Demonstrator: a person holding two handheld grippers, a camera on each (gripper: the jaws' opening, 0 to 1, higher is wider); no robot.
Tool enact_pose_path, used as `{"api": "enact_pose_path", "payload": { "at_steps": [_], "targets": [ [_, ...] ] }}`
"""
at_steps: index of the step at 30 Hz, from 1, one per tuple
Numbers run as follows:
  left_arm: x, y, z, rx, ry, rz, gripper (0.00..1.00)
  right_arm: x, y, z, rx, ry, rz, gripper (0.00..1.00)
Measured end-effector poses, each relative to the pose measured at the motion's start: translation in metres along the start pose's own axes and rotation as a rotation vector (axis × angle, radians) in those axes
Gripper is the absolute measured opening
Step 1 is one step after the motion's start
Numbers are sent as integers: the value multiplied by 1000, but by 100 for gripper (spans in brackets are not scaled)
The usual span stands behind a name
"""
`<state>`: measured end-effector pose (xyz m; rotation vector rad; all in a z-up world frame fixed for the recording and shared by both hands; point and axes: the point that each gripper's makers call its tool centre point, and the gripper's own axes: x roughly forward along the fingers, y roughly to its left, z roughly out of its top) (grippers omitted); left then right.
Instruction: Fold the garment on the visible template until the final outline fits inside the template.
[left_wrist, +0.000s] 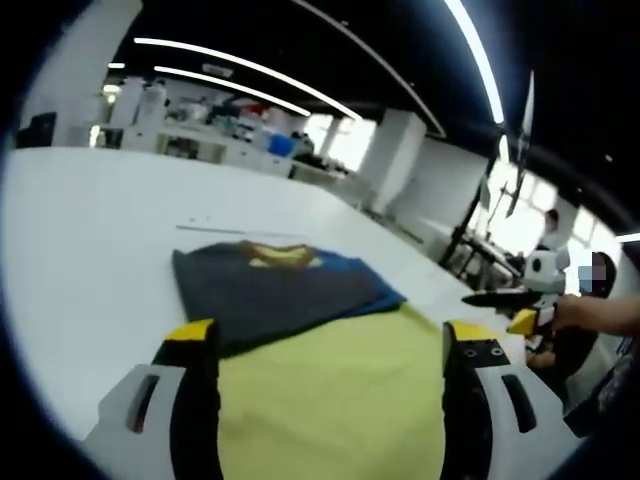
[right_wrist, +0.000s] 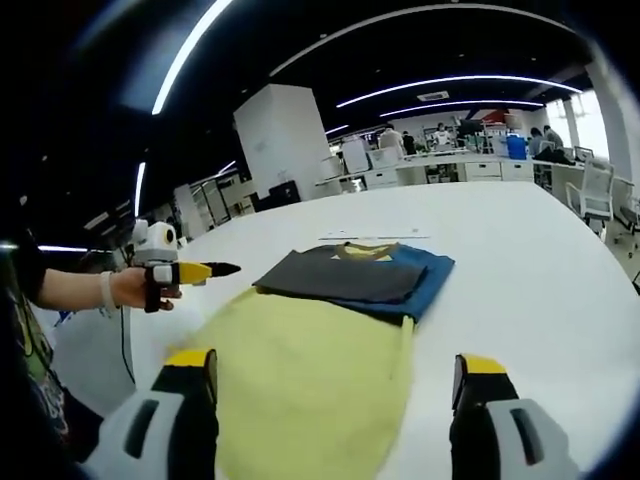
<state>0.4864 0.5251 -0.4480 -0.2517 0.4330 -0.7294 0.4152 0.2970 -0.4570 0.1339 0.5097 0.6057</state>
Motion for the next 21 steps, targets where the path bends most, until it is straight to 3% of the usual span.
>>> {"api": "enact_pose_path", "payload": {
  "at_steps": [21],
  "targets": [
    [-30, 4, -27, -23, 48, 21, 86, -10, -1, -13, -3, 16, -14, 97]
  ]
}}
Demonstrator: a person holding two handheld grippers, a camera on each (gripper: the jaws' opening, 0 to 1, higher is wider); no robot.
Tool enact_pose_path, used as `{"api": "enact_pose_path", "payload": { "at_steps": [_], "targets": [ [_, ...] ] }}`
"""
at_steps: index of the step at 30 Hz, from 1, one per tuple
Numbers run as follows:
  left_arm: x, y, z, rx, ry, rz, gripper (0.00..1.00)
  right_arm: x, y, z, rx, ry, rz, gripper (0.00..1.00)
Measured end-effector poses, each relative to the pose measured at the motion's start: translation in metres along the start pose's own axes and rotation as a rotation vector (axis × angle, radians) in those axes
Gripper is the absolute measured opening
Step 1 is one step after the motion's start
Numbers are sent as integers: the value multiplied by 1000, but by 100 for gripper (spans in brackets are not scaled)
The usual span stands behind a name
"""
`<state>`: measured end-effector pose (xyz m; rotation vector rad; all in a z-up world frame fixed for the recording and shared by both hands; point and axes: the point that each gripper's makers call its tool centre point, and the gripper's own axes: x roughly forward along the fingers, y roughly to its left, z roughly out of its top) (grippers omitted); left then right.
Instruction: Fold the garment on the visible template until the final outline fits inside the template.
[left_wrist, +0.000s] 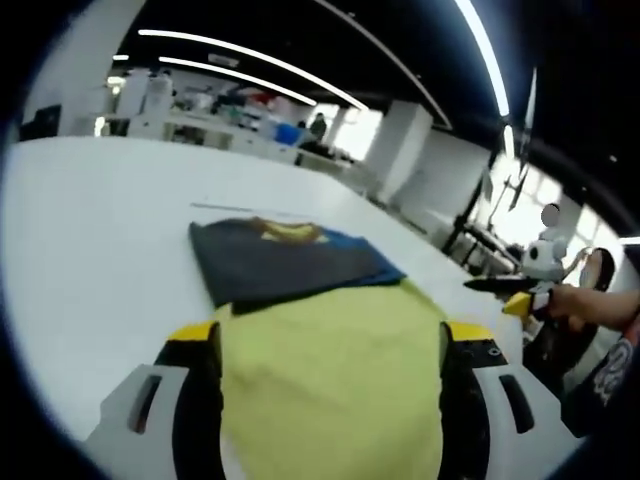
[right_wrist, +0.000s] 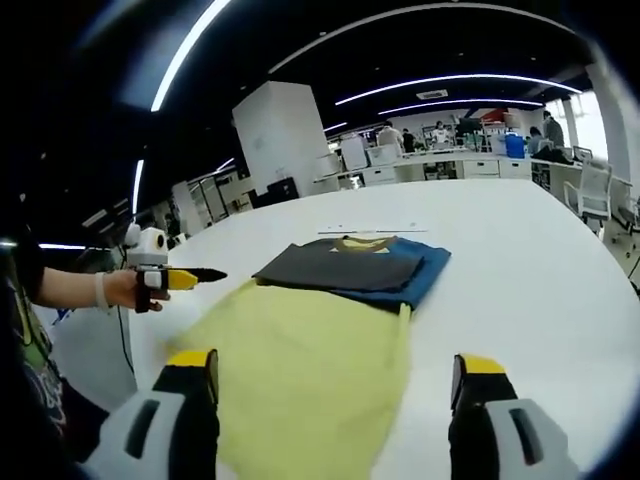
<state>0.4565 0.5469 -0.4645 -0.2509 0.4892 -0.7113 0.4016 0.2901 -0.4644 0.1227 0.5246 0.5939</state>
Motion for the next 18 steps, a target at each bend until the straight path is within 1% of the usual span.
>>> {"api": "enact_pose_path", "payload": {
  "at_steps": [2, 3, 4, 6, 8, 10, 12, 18],
  "targets": [
    [-4, 2, -2, 6, 8, 5, 85, -2, 0, -3, 11, 1, 13, 97],
    [-5, 3, -3, 8, 12, 6, 85, -3, 1, -5, 30, 6, 26, 96],
    [-8, 6, -8, 14, 30, 10, 86, -4, 1, -8, 53, 19, 31, 94],
    [-12, 8, -12, 16, 45, 12, 85, -6, 0, -11, 41, 19, 22, 94],
    [-20, 8, -21, 0, 80, -2, 85, -9, 2, -18, 34, 42, 23, 93],
    [-26, 8, -28, -1, 104, -6, 83, -12, 4, -23, 19, 53, 28, 93],
    [-35, 11, -40, 45, 155, 6, 82, -16, 5, -32, -5, 84, 28, 90],
    [-58, 13, -60, 70, 228, 11, 77, -26, 13, -52, -60, 148, 36, 81]
  ]
}}
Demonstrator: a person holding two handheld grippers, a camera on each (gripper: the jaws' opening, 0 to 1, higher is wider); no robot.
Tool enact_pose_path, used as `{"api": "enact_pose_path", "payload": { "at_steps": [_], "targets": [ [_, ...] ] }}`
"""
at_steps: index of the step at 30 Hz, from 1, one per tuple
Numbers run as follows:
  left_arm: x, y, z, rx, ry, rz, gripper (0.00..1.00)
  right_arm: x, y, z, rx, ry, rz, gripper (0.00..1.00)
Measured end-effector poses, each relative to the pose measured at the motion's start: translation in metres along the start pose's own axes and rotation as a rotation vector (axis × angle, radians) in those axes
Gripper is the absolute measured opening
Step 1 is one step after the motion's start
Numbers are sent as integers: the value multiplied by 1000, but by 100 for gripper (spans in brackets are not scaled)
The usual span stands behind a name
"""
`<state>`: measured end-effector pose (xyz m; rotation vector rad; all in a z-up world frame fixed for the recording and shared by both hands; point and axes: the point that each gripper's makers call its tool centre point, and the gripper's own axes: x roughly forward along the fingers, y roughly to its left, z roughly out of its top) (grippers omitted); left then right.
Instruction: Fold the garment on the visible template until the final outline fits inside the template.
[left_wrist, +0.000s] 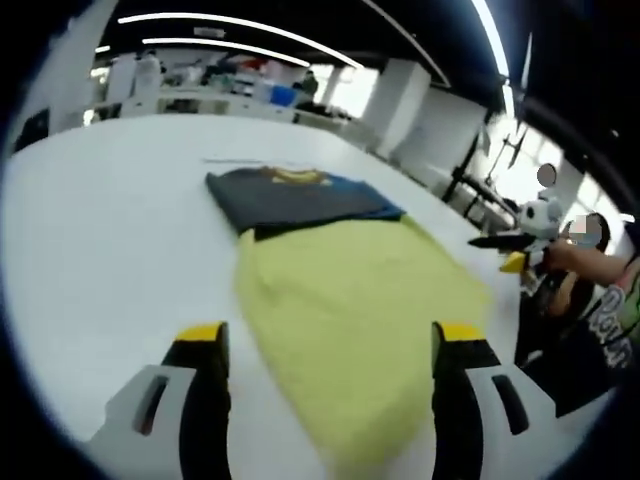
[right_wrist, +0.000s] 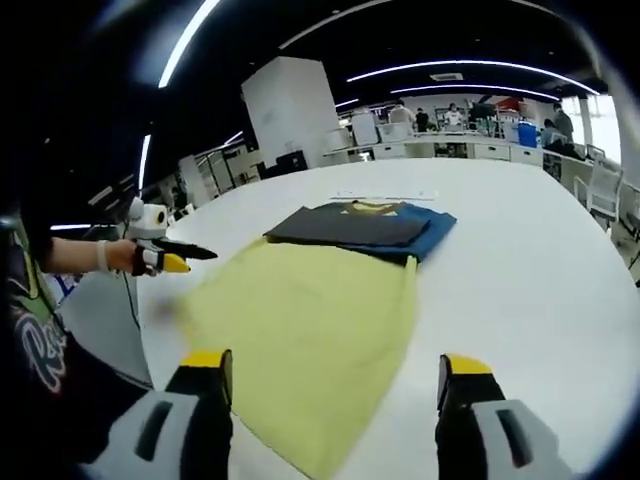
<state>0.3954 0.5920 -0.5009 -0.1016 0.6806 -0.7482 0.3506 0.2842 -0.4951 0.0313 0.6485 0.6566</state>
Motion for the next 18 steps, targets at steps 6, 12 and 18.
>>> {"api": "enact_pose_path", "payload": {
  "at_steps": [6, 12, 18],
  "targets": [
    [-17, 0, -21, -14, 63, 4, 71, -8, 3, -22, -7, 60, 5, 69],
    [-29, -5, -39, -72, 79, -11, 61, -16, 8, -41, 6, 101, 15, 56],
    [-35, -7, -52, -82, 109, -6, 53, -27, 7, -54, 29, 125, 5, 46]
  ]
}}
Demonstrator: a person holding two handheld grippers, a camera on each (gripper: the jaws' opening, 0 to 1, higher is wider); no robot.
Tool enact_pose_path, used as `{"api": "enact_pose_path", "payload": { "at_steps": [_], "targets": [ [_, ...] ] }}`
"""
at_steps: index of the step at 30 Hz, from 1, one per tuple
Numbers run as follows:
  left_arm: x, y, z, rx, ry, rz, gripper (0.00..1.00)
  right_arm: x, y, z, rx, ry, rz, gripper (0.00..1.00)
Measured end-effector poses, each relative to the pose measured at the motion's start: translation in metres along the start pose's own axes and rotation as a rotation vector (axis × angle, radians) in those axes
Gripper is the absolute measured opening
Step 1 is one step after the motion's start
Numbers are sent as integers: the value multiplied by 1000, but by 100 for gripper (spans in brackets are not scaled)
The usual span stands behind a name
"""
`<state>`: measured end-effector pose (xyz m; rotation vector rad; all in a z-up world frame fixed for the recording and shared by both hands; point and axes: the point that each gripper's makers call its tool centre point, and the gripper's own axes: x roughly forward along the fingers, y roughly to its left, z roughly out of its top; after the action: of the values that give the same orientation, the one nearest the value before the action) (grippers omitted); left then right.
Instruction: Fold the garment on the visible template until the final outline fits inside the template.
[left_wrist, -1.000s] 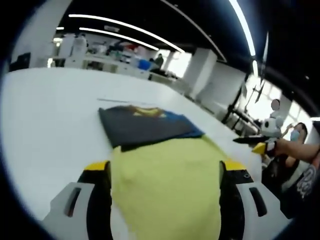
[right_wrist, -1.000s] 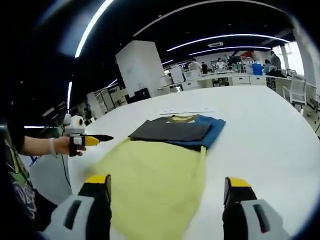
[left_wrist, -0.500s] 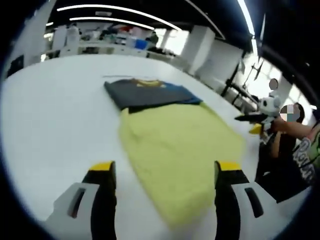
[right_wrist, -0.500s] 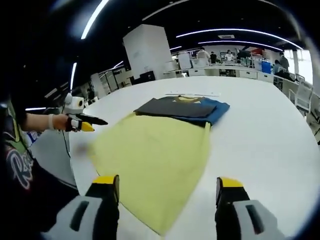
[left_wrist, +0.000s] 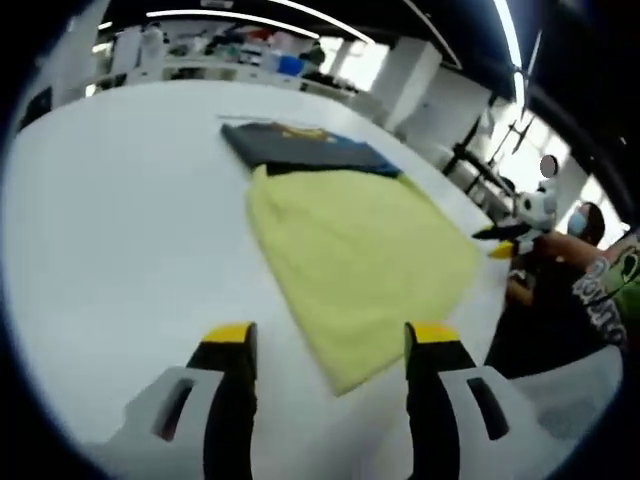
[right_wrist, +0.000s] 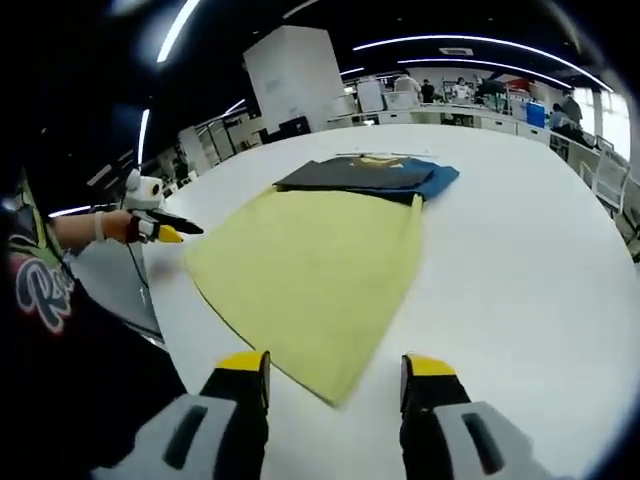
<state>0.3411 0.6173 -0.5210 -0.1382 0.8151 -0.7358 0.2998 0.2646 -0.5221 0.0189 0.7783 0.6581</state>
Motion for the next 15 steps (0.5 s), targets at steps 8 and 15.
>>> {"api": "enact_pose_path", "payload": {
  "at_steps": [8, 15],
  "targets": [
    [-4, -11, -11, -18, 19, -4, 39, -3, 1, -8, 57, 5, 12, 34],
    [-5, -19, -21, -63, 46, -22, 20, 0, 6, -10, 95, 16, 29, 25]
  ]
}}
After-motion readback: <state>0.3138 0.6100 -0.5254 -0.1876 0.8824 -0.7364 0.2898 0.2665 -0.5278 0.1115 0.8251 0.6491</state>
